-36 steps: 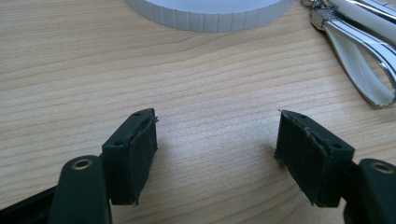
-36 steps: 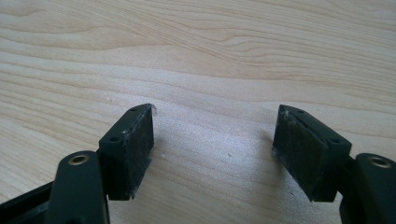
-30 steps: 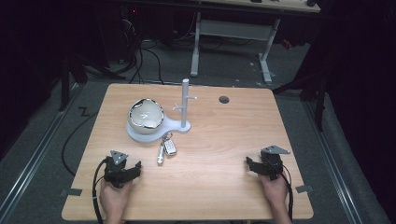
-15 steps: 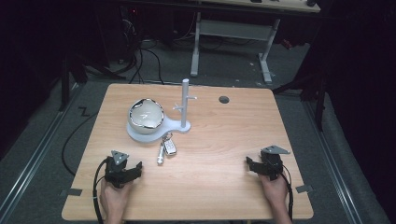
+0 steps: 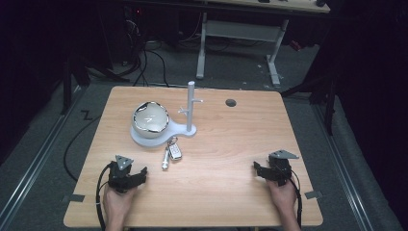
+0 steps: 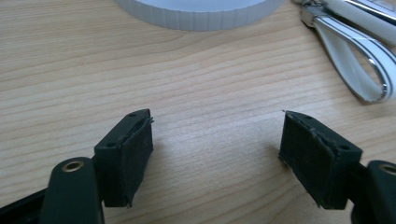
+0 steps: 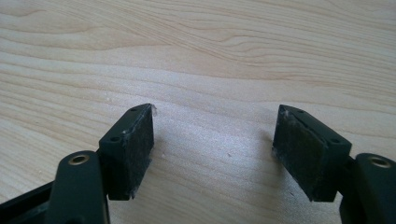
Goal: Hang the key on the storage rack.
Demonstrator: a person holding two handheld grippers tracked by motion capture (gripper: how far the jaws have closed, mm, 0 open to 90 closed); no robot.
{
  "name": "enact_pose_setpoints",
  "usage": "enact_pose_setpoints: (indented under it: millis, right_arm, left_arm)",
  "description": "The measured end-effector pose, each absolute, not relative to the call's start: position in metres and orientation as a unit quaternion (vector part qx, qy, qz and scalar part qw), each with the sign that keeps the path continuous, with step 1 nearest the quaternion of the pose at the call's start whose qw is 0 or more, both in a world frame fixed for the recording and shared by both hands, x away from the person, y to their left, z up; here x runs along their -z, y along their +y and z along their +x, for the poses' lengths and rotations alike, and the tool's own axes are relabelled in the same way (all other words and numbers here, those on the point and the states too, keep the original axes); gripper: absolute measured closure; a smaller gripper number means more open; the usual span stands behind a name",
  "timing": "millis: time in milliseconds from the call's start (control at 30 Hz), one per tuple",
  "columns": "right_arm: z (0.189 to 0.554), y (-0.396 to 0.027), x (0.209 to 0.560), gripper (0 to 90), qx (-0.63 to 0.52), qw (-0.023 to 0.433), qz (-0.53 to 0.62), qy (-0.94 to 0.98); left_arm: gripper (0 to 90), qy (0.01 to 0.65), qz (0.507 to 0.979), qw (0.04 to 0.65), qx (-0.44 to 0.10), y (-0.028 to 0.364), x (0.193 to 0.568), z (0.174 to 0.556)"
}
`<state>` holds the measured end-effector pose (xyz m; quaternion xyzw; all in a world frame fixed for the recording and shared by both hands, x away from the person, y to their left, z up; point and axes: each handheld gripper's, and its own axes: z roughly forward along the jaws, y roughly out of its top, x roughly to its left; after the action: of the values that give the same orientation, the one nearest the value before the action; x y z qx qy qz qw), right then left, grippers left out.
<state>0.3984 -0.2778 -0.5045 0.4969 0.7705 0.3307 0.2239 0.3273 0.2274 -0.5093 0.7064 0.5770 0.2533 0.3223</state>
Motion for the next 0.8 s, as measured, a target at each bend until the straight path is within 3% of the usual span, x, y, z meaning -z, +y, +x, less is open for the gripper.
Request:
enact_pose_setpoints:
  millis: [133, 800]
  right_arm:
    - [0.398, -0.278, 0.504, 29.1, -0.331, 0.224, 0.497, 0.770]
    - [0.398, -0.278, 0.504, 29.1, -0.331, 0.224, 0.497, 0.771]
  left_arm:
    - [20.4, 0.582, 0.703, 0.324, -0.249, 0.228, 0.509, 0.328]
    - [21.9, 0.570, 0.706, 0.364, -0.212, 0.207, 0.498, 0.328]
